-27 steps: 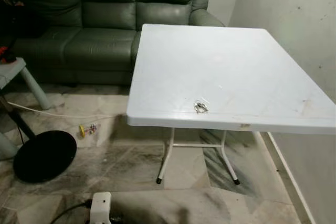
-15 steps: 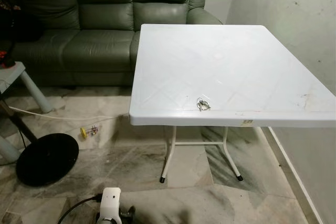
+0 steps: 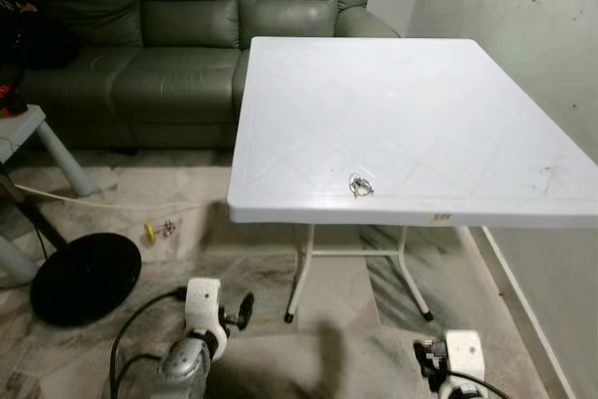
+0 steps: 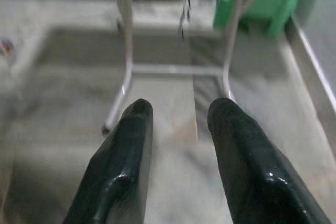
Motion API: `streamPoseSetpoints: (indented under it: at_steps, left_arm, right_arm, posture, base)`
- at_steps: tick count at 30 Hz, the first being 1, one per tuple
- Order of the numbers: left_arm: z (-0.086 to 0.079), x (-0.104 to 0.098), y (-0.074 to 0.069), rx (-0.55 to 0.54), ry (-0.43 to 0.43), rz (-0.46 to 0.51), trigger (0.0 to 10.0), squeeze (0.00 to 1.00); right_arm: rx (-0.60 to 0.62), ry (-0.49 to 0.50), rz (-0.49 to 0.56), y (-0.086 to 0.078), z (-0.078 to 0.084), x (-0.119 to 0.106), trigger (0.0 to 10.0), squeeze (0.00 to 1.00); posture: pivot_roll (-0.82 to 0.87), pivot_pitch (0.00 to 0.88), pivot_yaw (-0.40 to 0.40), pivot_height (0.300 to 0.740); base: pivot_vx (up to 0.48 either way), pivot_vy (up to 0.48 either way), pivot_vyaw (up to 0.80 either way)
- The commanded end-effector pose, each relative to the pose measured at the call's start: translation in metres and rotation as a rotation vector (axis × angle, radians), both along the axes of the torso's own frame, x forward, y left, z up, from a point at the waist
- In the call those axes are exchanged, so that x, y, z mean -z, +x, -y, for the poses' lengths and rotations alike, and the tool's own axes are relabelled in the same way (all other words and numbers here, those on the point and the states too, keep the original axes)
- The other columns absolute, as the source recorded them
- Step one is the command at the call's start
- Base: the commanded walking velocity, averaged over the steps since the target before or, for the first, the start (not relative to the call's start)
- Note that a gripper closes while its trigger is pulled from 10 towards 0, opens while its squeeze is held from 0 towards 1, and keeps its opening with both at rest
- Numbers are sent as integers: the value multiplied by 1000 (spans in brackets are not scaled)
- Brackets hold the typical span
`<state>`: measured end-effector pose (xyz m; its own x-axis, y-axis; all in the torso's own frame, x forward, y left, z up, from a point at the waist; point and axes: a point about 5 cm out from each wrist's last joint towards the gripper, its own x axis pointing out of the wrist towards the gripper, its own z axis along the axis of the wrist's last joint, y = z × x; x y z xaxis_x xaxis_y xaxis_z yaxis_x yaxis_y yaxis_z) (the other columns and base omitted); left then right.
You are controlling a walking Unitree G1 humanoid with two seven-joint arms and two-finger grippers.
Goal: Hang keys on a hook
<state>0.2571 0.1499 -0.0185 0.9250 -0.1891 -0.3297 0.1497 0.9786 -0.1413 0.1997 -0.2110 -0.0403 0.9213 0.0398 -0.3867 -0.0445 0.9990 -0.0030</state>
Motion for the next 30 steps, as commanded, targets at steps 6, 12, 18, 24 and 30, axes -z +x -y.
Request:
streamPoseSetpoints:
  at_steps: [6, 12, 18, 24, 30]
  left_arm:
    - [10, -21, 3, 50, -26, 164, 10000, 0]
    - [16, -44, 11, 64, -39, 276, 10000, 0]
    - [17, -72, 20, 46, -62, 368, 10000, 0]
    - [13, -106, 37, -32, -199, 394, 10000, 0]
    - [12, -144, 53, -7, -207, 482, 10000, 0]
  right_arm:
    - [-20, 25, 173, 5, -11, -23, 10000, 1000]
    - [-30, 49, 284, 15, -17, -47, 10000, 1000]
    - [-17, 91, 378, 27, -19, -75, 10000, 1000]
    - [-74, 78, 434, 39, -25, -103, 10000, 1000]
    - [-135, 93, 518, 57, -38, -139, 10000, 1000]
  posture:
    - [8, 0, -25, 740]
    - [10, 4, -29, 740]
    - [8, 3, -31, 740]
    - [14, 0, -35, 740]
    - [8, 0, -29, 740]
  base:
    - [0, 0, 0]
    - [0, 0, 0]
    - [0, 0, 0]
    - [0, 0, 0]
    - [0, 0, 0]
